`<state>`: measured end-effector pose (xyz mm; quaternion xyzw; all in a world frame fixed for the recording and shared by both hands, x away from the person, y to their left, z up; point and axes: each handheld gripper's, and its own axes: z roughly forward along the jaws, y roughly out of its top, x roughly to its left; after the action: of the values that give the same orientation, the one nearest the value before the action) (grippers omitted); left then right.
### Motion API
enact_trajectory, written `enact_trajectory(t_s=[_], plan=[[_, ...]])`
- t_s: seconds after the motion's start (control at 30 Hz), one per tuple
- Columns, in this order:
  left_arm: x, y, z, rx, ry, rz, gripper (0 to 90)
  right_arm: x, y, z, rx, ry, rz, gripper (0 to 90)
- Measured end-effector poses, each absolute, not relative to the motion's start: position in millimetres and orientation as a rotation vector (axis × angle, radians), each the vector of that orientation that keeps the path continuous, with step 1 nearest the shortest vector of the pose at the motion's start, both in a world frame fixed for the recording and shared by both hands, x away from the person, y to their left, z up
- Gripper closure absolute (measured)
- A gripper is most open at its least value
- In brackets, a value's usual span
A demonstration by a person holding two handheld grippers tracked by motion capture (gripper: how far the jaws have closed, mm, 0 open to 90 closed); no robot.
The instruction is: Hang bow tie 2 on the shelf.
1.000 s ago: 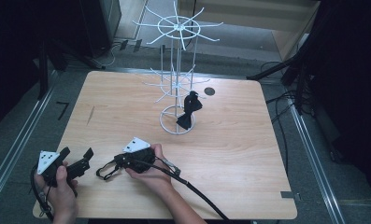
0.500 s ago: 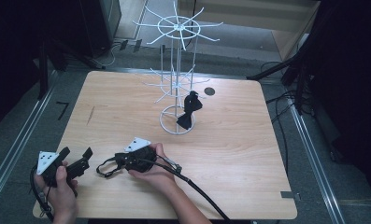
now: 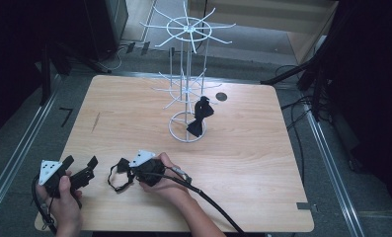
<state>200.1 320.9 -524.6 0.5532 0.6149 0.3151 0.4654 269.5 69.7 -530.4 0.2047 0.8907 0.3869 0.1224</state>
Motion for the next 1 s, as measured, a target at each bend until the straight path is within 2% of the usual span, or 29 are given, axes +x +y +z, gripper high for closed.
enact_trajectory(t_s=[0.33, 0.63, 1.0], plan=[[200, 322, -524, 1.356, 1.514, 0.767, 13.1, 261, 67, -534, 0.637, 2.522, 1.153, 83.8], [200, 322, -524, 1.359, 1.514, 0.768, 13.1, 257, 52, -536, 0.718, 2.432, 1.191, 84.2], [201, 321, -524, 1.360, 1.512, 0.771, 13.1, 253, 30, -520, 0.772, 2.334, 1.243, 84.2]])
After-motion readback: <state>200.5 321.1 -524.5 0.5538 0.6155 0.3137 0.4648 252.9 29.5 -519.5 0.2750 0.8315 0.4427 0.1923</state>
